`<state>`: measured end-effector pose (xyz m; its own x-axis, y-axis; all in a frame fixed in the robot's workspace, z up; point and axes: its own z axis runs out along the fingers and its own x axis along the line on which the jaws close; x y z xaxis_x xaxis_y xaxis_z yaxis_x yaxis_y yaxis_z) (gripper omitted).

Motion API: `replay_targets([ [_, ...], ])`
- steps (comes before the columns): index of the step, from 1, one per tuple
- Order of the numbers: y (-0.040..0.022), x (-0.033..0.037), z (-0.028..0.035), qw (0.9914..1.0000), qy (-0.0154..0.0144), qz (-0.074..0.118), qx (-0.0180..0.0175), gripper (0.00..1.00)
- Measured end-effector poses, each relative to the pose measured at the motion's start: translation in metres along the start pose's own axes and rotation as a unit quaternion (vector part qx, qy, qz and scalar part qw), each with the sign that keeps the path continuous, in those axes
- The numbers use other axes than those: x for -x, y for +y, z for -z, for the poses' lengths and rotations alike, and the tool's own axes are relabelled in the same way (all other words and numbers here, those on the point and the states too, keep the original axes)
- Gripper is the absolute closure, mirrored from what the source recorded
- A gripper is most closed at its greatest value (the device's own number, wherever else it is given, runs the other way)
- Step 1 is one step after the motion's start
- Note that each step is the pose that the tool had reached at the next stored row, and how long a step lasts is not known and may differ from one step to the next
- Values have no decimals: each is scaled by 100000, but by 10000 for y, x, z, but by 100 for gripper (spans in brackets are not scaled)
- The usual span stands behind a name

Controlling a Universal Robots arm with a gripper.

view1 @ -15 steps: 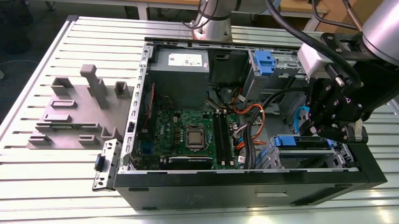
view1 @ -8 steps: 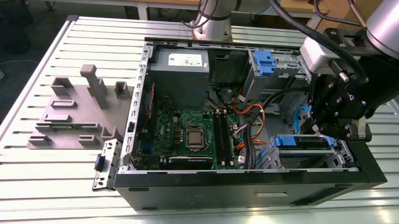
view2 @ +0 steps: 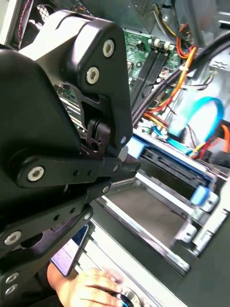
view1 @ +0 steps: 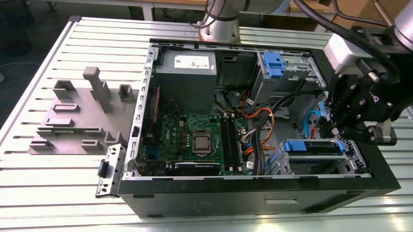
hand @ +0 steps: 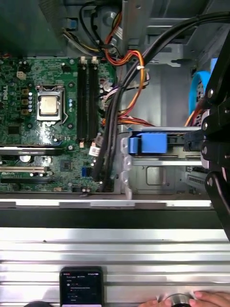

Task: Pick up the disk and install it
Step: 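Insert the first disk wire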

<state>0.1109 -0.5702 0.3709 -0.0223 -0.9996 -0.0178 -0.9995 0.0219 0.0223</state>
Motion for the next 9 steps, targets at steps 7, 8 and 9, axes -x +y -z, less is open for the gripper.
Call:
replay_targets([
  [7, -274, 9, 2, 99996, 17, -14, 941, 89],
  [8, -294, 14, 1, 99995, 56, -14, 991, 89],
  [9, -302, 22, 2, 99994, 329, -24, 1000, 89],
])
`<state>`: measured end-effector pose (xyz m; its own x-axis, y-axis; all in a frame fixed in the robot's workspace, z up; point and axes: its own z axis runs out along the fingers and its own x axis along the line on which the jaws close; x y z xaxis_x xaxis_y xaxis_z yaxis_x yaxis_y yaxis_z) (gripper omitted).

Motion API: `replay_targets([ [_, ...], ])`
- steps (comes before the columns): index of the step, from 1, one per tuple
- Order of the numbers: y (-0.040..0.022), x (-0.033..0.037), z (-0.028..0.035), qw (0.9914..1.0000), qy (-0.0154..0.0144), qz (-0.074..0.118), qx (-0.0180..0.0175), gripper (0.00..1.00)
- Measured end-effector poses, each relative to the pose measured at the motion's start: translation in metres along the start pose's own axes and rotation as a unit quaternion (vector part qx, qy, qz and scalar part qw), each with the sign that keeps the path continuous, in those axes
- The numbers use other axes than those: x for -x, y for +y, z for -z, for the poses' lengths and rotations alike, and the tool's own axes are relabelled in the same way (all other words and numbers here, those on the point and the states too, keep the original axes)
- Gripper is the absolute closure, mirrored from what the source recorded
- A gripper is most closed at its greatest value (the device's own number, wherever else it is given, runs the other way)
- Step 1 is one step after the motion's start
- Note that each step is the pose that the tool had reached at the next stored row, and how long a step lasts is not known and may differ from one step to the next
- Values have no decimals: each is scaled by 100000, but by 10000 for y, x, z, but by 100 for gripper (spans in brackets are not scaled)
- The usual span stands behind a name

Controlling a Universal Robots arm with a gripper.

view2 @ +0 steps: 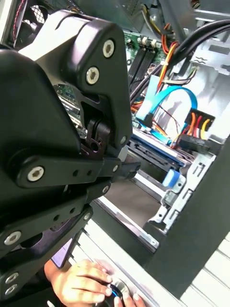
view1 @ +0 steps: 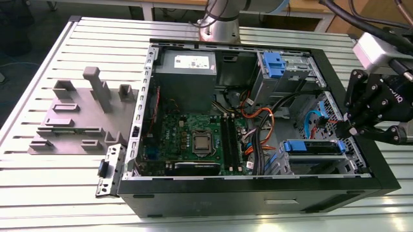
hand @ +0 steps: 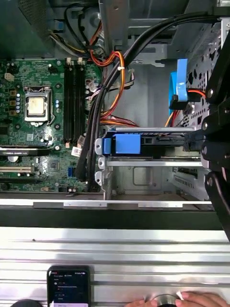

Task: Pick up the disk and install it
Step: 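Insert the first disk wire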

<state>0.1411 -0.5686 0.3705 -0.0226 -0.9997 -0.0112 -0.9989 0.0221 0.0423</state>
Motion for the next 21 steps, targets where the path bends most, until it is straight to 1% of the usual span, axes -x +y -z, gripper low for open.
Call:
replay_targets([
  [1, -4, 8, -2, 99999, 450, -23, -3, 89],
  [4, -9, 40, -4, 99975, 2224, -96, -42, 89],
  [5, -11, 59, -4, 99971, 2424, -105, -44, 89],
  [11, -29, 174, -6, 99970, 2438, -99, -45, 89],
  [13, -32, 188, -11, 99968, 2519, 39, -46, 89],
  [14, -33, 189, -20, 99959, 2618, 1175, -64, 89],
  [15, -33, 191, -23, 99955, 2651, 1383, -67, 89],
  [21, -65, 286, -29, 99955, 2648, 1433, -71, 89],
])
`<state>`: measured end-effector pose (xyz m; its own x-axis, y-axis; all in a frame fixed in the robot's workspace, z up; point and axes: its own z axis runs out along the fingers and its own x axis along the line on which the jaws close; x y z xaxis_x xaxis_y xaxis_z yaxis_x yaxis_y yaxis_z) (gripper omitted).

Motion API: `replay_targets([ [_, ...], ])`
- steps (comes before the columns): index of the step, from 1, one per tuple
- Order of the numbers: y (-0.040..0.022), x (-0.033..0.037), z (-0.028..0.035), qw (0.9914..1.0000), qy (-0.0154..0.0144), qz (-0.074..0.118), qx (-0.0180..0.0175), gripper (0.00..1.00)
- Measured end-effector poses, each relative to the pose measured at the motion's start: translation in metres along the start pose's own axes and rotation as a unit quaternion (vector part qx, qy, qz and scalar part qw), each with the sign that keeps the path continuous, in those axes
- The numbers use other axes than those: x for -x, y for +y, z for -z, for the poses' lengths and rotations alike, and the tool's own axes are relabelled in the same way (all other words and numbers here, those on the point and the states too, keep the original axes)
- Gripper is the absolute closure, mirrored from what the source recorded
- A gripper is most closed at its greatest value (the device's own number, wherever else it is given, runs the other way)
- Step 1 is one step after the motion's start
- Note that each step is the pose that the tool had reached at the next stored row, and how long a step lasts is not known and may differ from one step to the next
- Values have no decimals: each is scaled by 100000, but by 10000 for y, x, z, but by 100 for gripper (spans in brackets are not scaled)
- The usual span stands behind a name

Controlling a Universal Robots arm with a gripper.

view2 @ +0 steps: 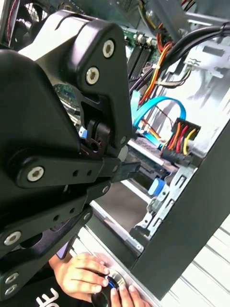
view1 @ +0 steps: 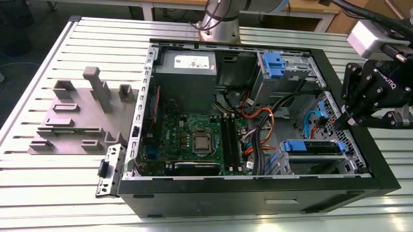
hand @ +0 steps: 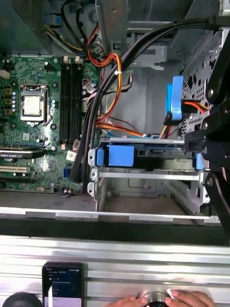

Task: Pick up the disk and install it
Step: 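Insert the first disk wire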

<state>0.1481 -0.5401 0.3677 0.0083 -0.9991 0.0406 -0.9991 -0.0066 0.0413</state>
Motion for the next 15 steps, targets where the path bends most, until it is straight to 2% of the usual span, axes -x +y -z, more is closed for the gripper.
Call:
replay_targets([
  [8, -60, 133, -5, 100000, 5, 14, 1, 89],
  [14, -83, 152, -10, 100000, 79, 236, -5, 89],
  [15, -83, 153, -10, 100000, 76, 238, -6, 83],
])
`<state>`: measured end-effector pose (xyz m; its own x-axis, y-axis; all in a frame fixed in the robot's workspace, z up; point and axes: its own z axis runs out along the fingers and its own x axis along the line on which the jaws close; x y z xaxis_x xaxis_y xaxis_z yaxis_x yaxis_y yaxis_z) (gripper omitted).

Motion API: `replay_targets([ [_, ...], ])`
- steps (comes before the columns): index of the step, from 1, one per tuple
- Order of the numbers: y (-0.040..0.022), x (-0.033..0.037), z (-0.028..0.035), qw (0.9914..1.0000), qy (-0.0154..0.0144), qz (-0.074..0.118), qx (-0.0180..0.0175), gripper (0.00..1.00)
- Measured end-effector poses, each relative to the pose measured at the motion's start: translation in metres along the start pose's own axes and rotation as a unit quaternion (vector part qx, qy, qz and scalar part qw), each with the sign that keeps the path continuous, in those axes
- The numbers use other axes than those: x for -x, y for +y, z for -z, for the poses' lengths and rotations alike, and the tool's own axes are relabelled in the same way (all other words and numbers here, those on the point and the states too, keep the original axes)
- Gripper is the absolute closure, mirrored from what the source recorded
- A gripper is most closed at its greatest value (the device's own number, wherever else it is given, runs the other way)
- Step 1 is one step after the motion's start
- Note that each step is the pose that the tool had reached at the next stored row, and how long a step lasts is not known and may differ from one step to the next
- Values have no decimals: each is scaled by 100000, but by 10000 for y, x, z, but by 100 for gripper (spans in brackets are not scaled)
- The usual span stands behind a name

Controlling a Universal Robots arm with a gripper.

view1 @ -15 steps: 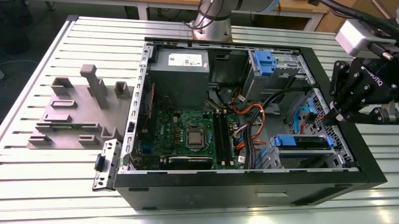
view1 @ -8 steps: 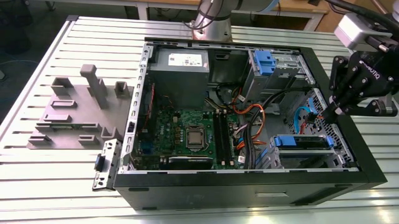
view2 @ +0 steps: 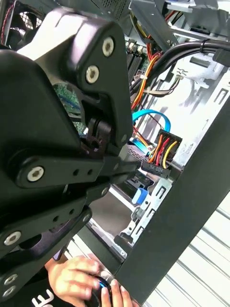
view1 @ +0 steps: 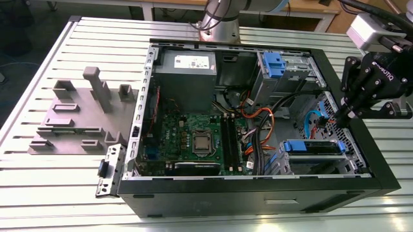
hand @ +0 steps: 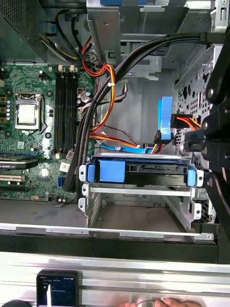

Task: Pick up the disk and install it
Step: 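Insert the first disk wire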

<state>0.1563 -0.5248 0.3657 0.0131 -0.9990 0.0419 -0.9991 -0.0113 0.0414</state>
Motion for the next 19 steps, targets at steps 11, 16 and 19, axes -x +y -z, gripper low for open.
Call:
replay_targets([
  [11, -18, 12, -41, 99984, 1547, 865, -18, 75],
  [16, -40, 57, -80, 99976, 1925, 1009, -18, 69],
  [19, -48, 98, -90, 99975, 1931, 1093, -24, 69],
])
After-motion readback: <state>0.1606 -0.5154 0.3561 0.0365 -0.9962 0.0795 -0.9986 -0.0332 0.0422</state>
